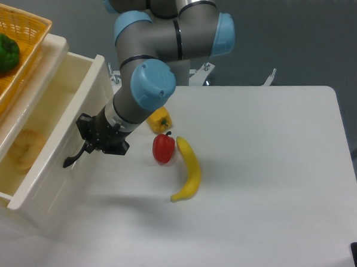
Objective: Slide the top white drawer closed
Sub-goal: 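Push the drawer front with the gripper, sliding the drawer into the cabinet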
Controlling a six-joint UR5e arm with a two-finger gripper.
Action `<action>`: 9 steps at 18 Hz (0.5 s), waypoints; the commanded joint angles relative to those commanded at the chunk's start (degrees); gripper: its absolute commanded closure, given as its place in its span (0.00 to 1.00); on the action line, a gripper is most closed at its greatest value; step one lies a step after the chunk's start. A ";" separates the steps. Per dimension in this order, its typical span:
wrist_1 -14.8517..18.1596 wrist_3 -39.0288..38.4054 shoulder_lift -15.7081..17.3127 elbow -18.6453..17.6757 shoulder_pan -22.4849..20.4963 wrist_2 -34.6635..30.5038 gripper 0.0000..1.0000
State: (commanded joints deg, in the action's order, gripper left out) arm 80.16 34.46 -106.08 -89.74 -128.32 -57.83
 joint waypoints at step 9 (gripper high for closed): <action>-0.17 -1.85 0.00 0.09 1.84 0.00 0.90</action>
State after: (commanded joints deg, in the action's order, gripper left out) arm 79.98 32.61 -106.08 -89.65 -126.48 -57.83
